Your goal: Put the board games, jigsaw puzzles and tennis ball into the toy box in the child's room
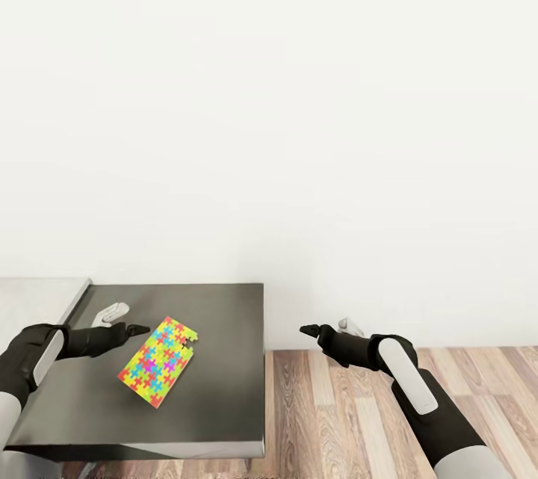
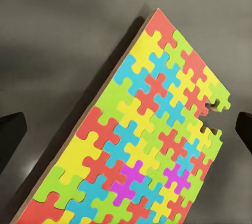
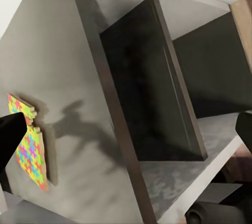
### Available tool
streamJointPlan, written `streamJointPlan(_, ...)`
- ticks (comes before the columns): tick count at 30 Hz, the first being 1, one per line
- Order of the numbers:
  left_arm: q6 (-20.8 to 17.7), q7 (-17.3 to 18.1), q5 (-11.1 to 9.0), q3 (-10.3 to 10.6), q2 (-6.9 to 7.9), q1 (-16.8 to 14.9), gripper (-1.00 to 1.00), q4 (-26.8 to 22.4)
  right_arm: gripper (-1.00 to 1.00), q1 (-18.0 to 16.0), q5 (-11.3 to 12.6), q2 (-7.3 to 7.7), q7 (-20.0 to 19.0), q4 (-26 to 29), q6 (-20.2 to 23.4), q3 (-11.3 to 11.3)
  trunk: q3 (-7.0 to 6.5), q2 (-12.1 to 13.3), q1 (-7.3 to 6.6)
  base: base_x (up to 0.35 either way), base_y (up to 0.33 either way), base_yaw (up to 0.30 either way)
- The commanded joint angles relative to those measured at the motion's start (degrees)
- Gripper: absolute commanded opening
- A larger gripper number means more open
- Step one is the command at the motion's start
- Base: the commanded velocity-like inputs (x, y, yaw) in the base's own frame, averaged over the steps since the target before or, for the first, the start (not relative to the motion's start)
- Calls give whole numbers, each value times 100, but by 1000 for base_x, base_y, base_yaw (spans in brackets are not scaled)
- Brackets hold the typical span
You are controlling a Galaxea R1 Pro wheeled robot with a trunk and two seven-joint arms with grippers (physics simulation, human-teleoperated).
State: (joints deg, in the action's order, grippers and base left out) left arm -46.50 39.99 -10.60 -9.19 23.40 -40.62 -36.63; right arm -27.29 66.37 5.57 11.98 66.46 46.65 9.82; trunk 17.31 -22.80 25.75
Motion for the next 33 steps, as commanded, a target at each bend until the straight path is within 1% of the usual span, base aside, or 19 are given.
streamJointPlan(1,-30,17,-2,-13,-1,-4,100,-1,100,-5,61,5,56,7,2,12,20,-11,3,0,0,0)
streamJointPlan(33,-26,10,-4,-13,-14,-4,100,-2,100,-5,61,-4,59,3,-5,11,323,-11,3,0,0,0)
